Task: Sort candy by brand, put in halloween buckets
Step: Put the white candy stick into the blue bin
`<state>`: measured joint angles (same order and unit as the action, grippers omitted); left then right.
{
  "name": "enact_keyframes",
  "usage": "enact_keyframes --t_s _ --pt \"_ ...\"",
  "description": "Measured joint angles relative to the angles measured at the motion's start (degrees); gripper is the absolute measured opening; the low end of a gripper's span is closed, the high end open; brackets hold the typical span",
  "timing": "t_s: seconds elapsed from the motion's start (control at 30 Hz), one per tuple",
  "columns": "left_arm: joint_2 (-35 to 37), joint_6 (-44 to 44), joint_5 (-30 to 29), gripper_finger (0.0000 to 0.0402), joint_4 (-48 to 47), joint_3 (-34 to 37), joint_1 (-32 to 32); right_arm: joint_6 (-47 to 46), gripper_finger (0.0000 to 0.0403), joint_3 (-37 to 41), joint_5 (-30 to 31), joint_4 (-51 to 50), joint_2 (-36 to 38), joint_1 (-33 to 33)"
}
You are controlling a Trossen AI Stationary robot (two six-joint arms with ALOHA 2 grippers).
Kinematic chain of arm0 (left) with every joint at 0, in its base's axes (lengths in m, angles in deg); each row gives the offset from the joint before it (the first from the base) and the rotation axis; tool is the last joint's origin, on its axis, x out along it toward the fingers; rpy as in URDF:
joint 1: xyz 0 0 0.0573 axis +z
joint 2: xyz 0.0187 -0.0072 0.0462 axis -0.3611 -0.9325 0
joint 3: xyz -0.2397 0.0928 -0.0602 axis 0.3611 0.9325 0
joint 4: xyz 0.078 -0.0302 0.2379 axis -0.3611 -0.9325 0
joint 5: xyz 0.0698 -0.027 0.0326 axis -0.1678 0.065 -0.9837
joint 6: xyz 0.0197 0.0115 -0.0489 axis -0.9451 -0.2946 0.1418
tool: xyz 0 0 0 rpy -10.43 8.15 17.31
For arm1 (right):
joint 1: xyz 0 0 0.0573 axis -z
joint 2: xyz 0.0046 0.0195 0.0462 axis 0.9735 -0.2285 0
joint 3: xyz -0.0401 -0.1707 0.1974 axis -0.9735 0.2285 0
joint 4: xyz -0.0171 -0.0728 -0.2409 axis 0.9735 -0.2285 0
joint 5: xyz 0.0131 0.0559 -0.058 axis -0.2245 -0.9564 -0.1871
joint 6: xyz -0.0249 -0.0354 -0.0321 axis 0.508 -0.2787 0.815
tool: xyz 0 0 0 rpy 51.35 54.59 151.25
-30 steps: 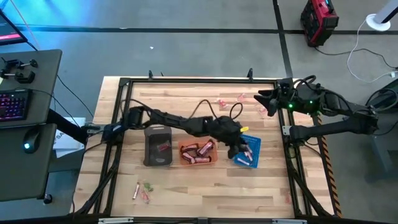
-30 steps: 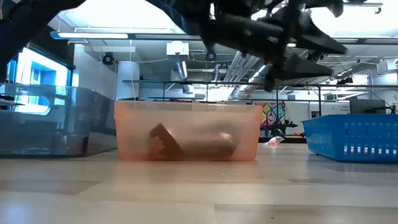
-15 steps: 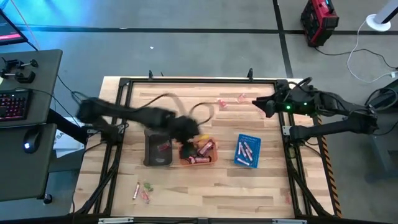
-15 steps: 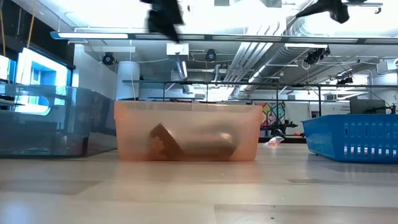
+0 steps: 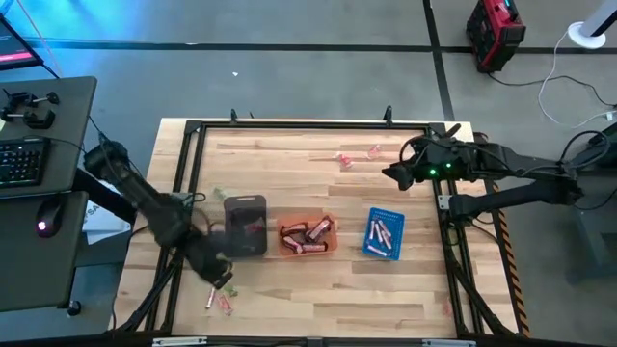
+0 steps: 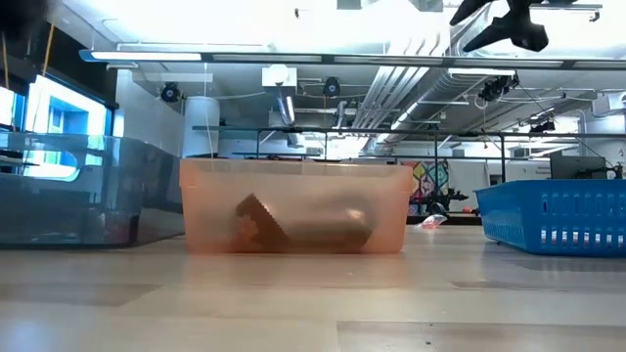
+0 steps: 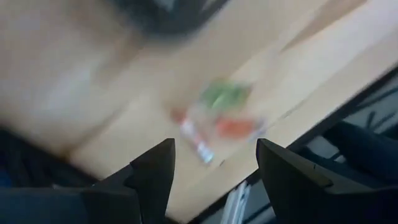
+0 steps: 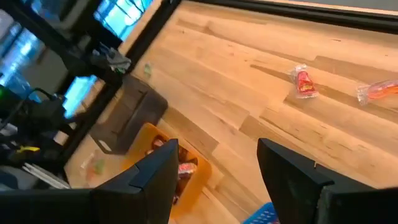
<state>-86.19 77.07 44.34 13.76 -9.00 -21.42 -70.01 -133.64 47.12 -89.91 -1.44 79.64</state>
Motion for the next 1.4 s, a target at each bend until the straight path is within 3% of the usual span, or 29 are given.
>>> enact_keyframes --t_s 0.13,0.3,0.47,0.8,0.97,1.2,1.4 --pt "-3.27 12.81 0.82 0.0216 0.99 1.40 -7.24 2.78 0.0211 0.00 -1.76 -0.68 -0.91 0.00" --pt "-9.78 22.79 0.84 0.0216 5.69 1.45 -11.59 4.18 0.0211 0.00 -3.04 -2.37 -0.74 0.00" --pt "-17.07 24.44 0.84 0.0216 14.00 1.42 -11.89 5.62 0.0211 0.00 -3.10 -4.79 -0.70 0.00" --pt "-23.63 25.90 2.19 0.0212 14.01 1.27 -11.30 6.75 0.0211 0.00 -3.17 -5.38 -0.70 0.00" --pt "-23.23 25.61 2.14 0.0164 12.74 1.32 -11.30 6.77 0.0211 0.00 -3.06 -5.40 -0.70 0.00" --pt "-21.59 21.80 1.51 0.0021 9.16 1.45 -11.30 6.78 0.0211 0.00 -2.08 -5.44 -0.70 0.02" --pt "-16.62 21.48 1.03 0.0031 5.28 1.45 -11.30 6.78 0.0211 0.00 -1.86 -5.40 -0.72 0.02"
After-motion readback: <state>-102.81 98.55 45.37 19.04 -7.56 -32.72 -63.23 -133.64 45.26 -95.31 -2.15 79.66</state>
